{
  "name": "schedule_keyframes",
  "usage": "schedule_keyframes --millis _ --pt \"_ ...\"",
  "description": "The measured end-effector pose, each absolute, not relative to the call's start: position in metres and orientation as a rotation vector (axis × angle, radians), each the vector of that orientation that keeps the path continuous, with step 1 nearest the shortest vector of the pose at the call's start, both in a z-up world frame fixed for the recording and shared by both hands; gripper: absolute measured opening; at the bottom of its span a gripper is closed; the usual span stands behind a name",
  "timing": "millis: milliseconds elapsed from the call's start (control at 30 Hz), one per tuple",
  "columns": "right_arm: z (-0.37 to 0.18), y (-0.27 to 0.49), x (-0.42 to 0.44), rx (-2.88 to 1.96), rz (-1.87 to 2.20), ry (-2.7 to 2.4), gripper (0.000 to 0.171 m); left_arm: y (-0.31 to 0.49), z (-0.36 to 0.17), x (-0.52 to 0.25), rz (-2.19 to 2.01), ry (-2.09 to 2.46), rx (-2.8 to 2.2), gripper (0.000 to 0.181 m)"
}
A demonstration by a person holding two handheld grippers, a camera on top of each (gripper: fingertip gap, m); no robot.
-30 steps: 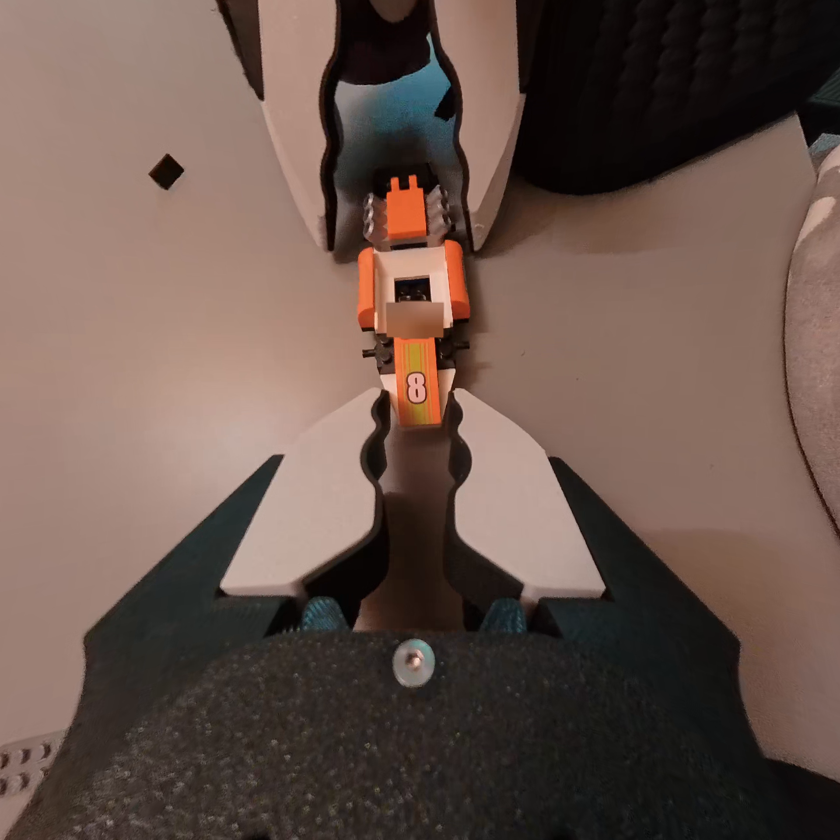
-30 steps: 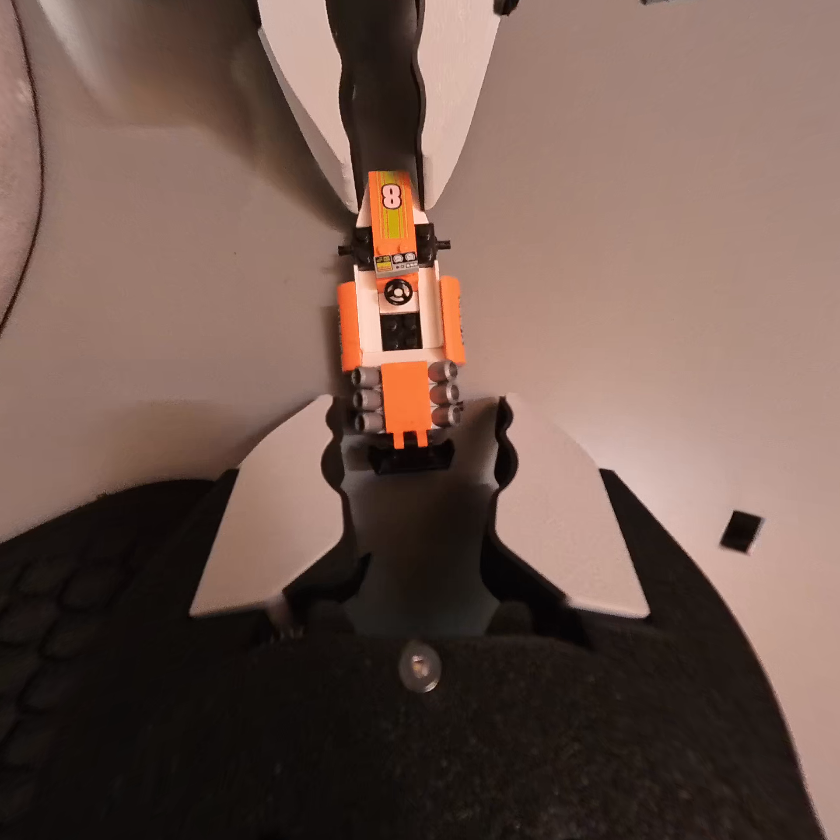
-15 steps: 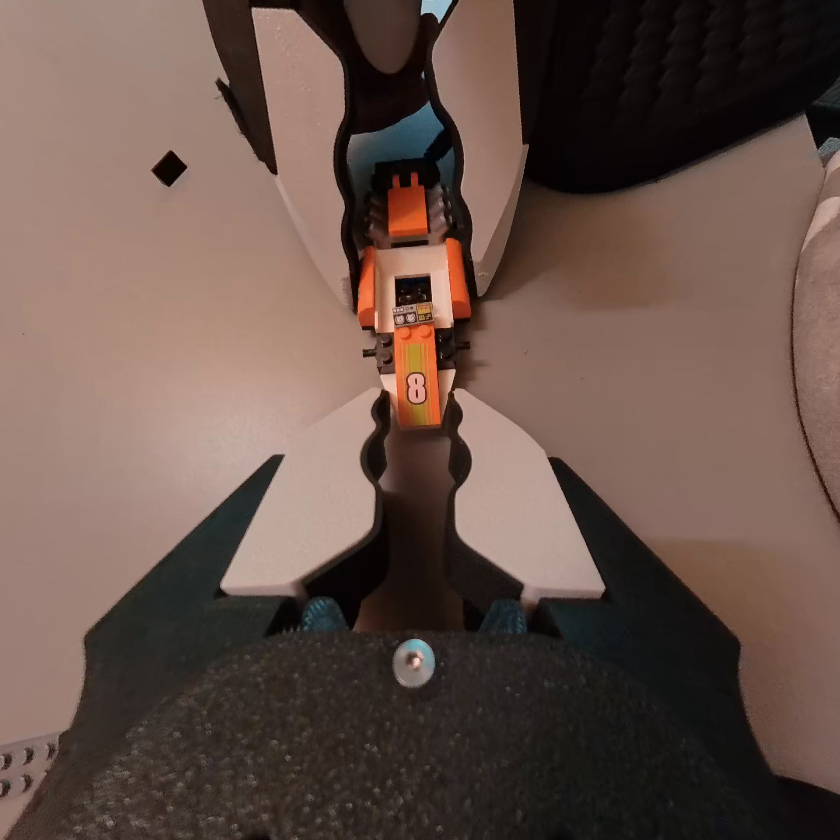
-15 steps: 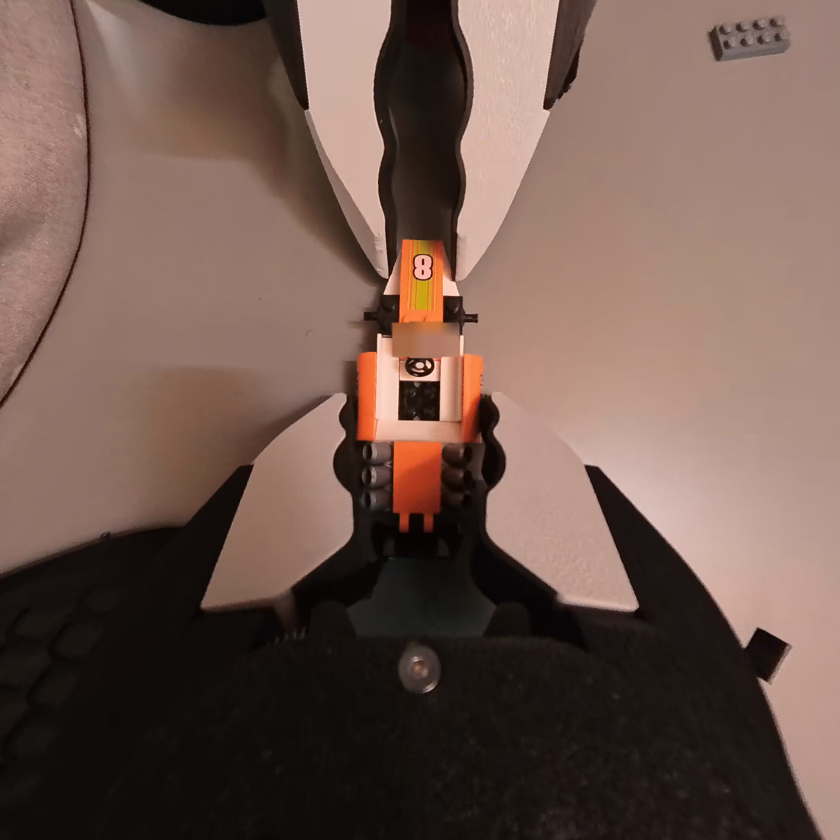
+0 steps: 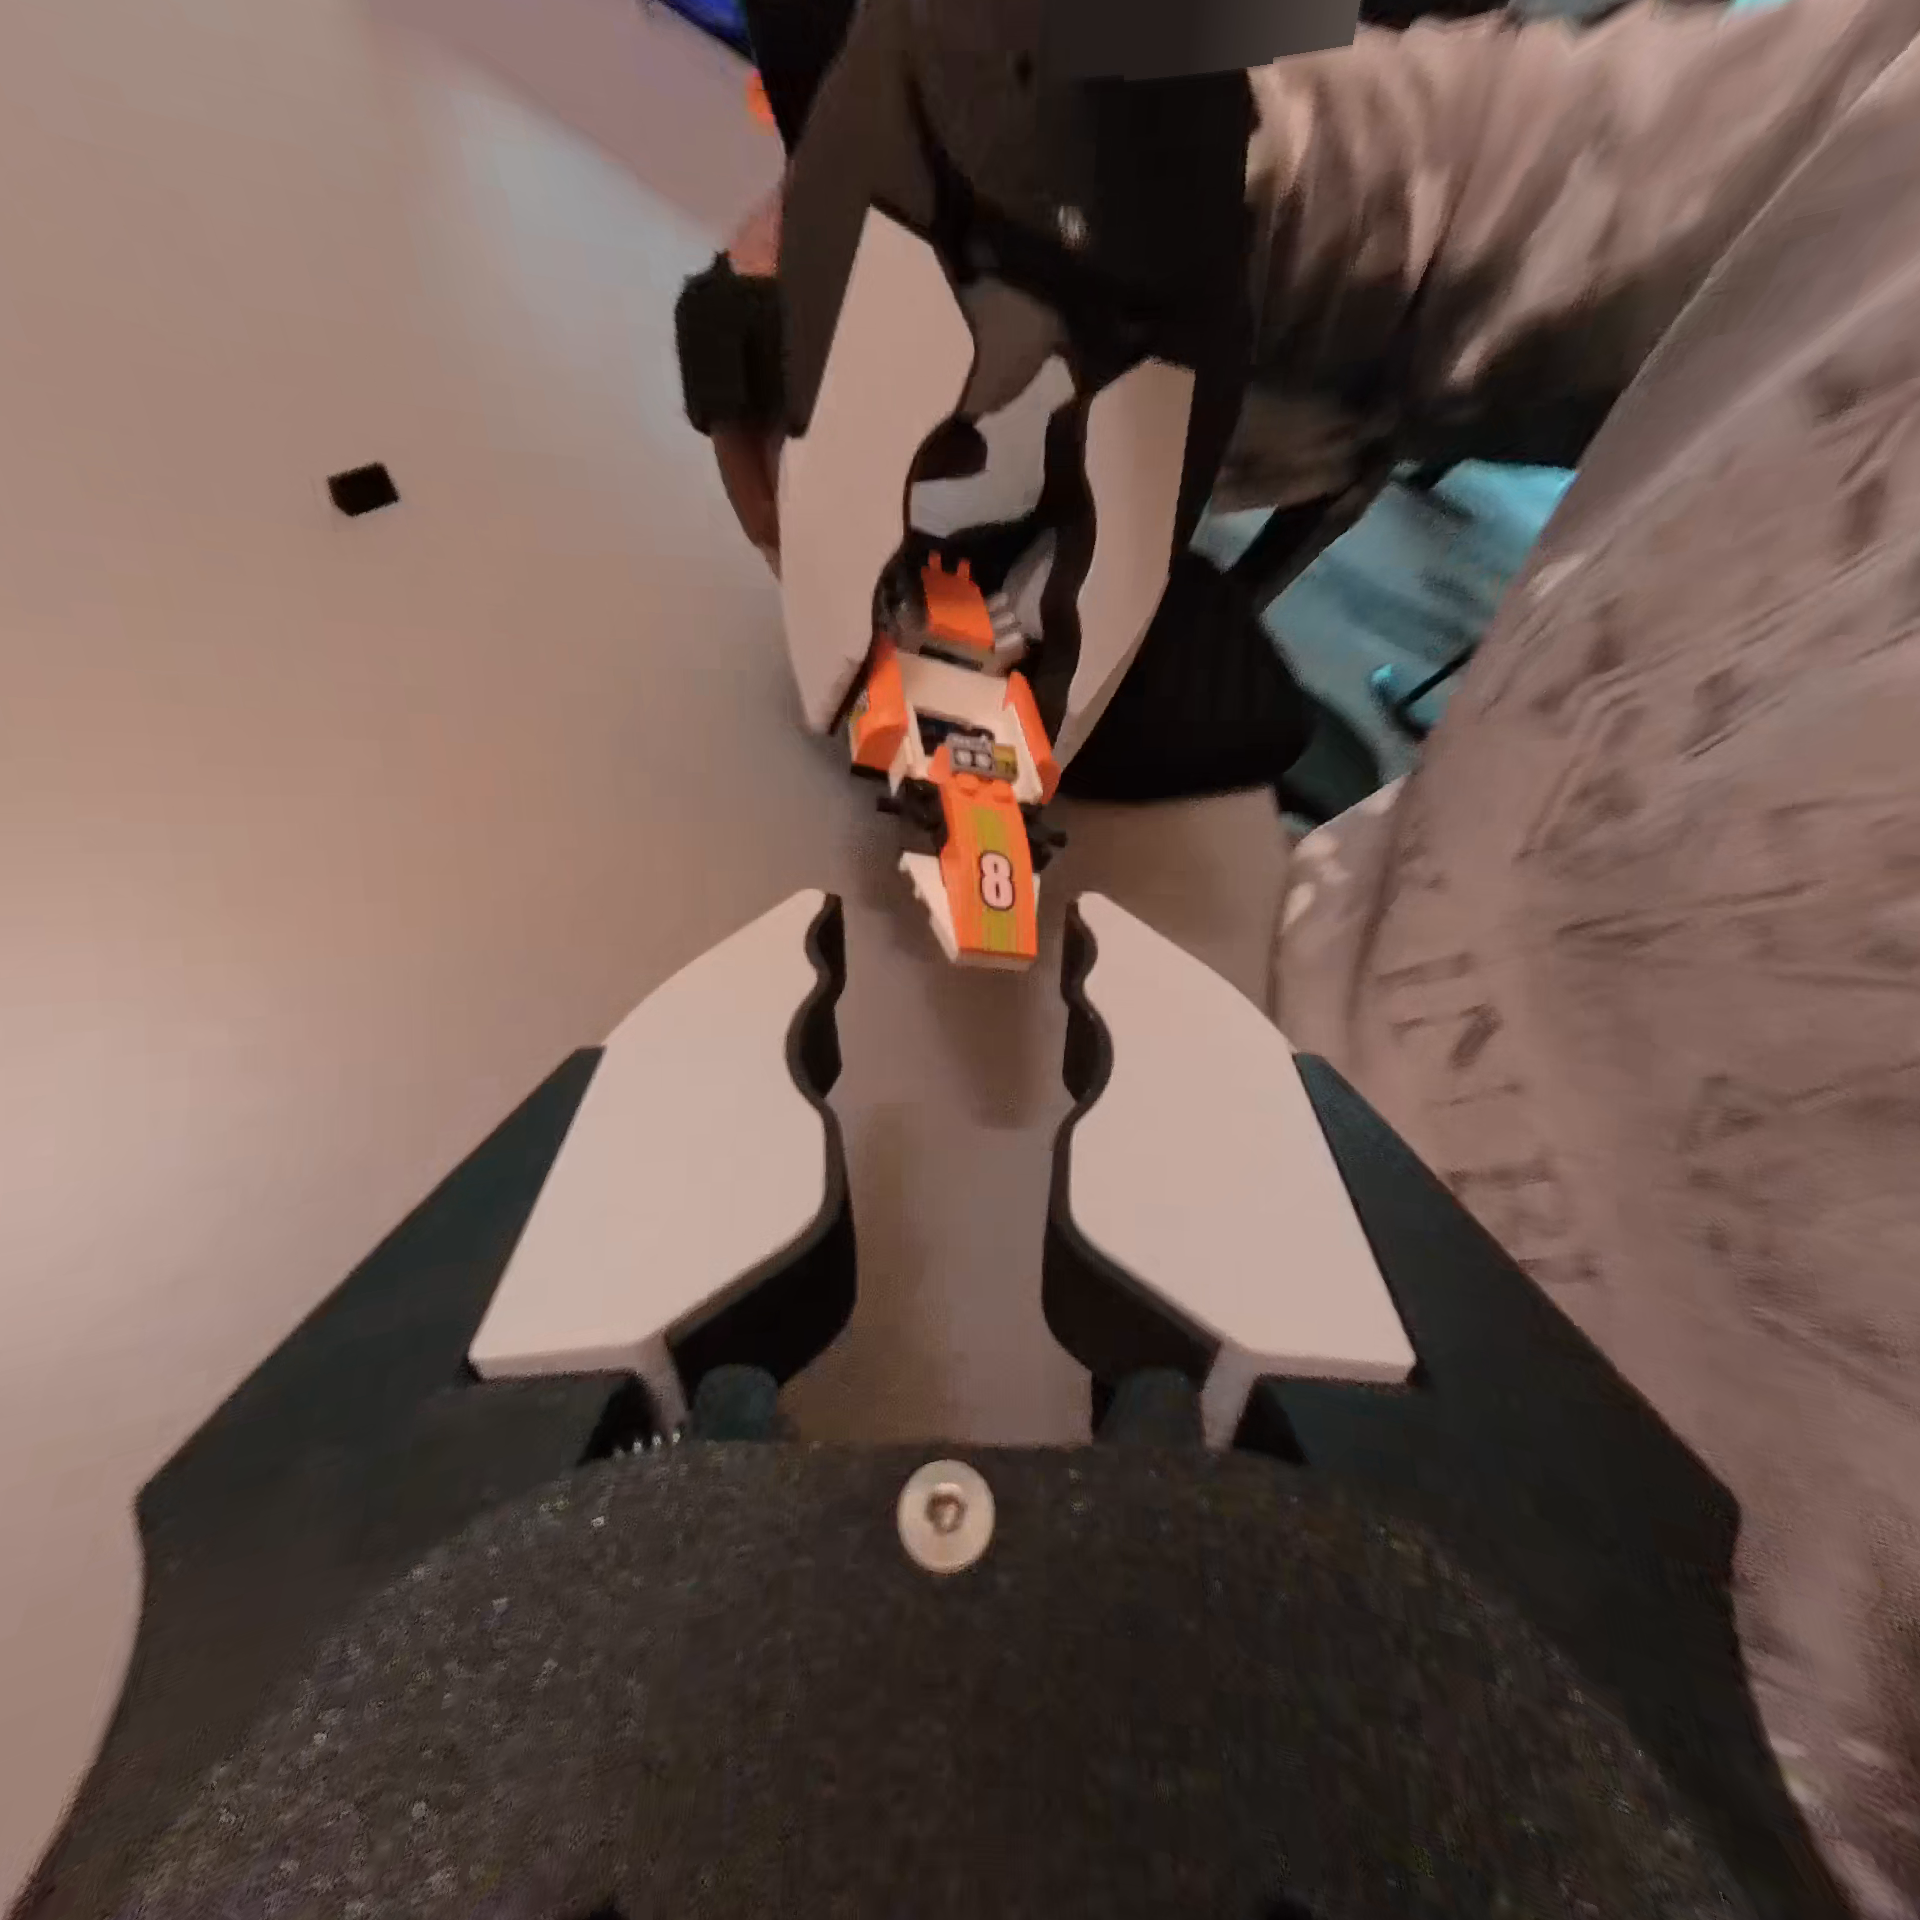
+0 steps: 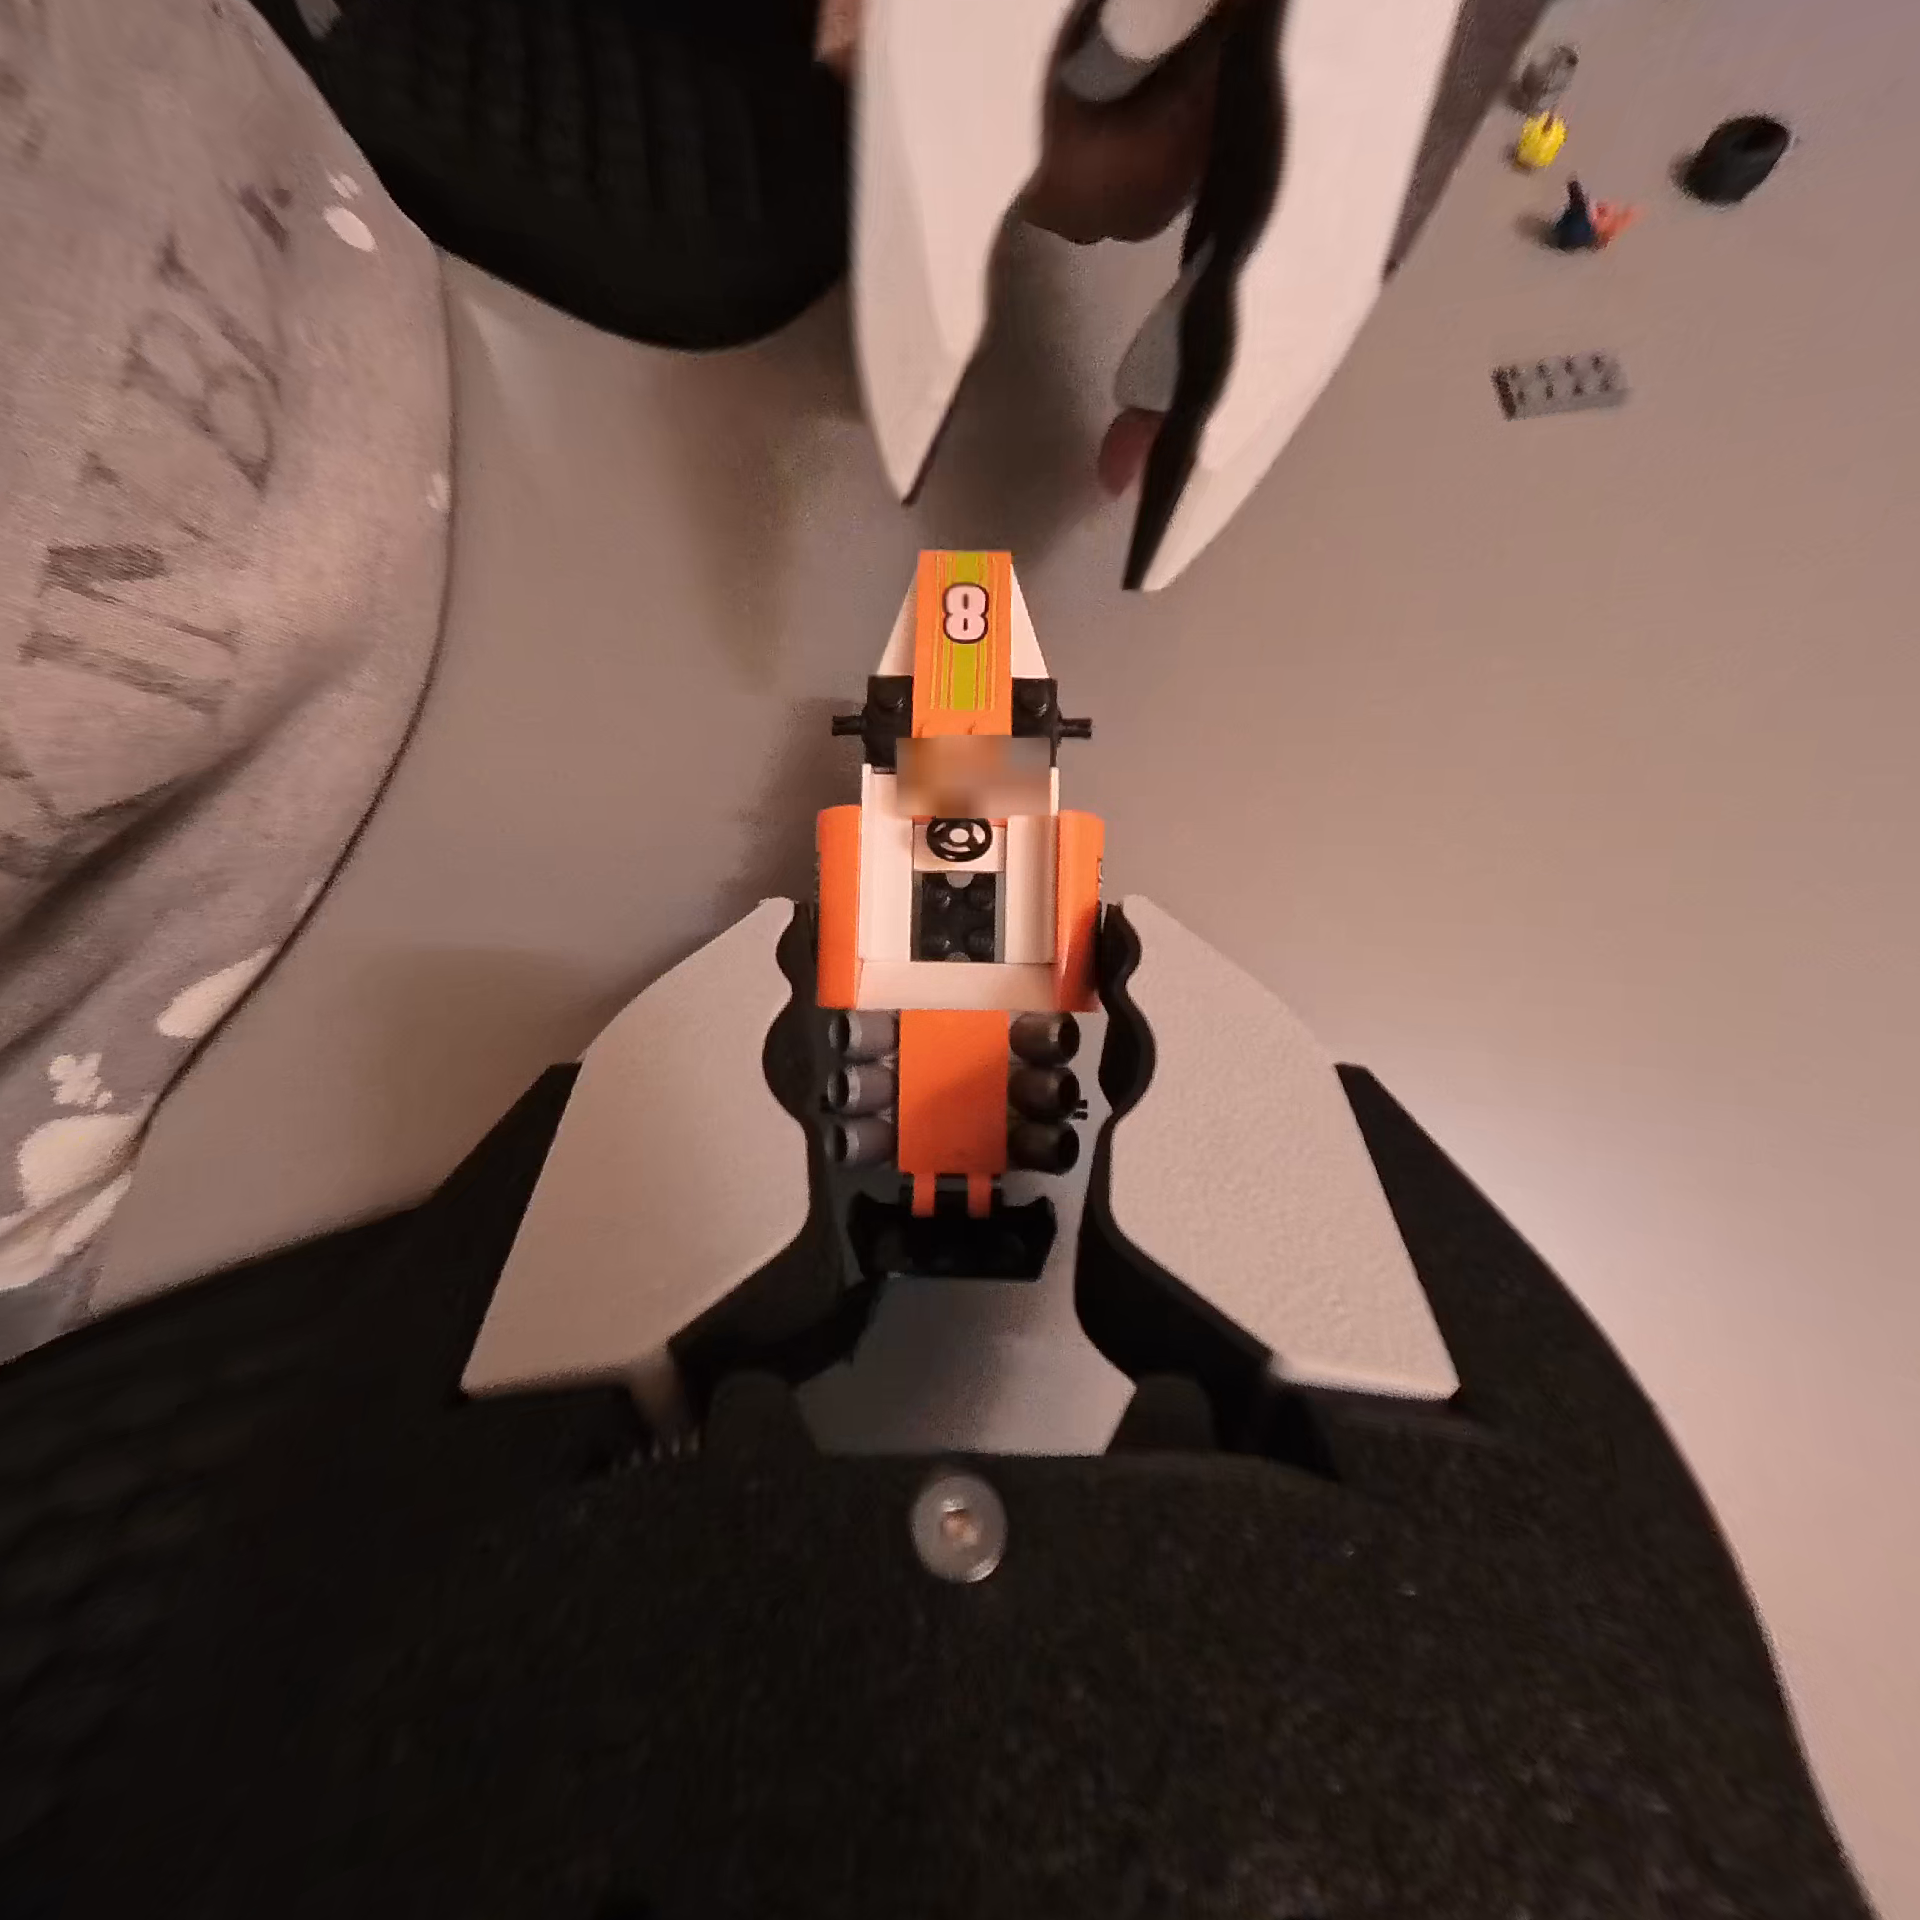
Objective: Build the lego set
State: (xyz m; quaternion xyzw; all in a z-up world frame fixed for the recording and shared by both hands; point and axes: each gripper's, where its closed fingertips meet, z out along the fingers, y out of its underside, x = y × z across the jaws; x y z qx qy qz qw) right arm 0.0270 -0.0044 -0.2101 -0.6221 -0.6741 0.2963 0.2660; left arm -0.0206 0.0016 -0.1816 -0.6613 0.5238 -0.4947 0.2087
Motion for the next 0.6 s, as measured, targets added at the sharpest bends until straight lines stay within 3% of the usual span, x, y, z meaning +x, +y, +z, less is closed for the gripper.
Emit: schedule_keyframes --millis 267,600 --pt "-0.19 -0.006 0.016 -1.582 0.699 -1.905 0.053 -0.013 -0.171 -0.003 -1.716 1.361 -2.124 0.043" --pt "-0.196 -0.001 0.004 -1.544 0.687 -1.921 0.053 -0.014 -0.182 -0.001 -1.854 1.17 -2.339 0.03"
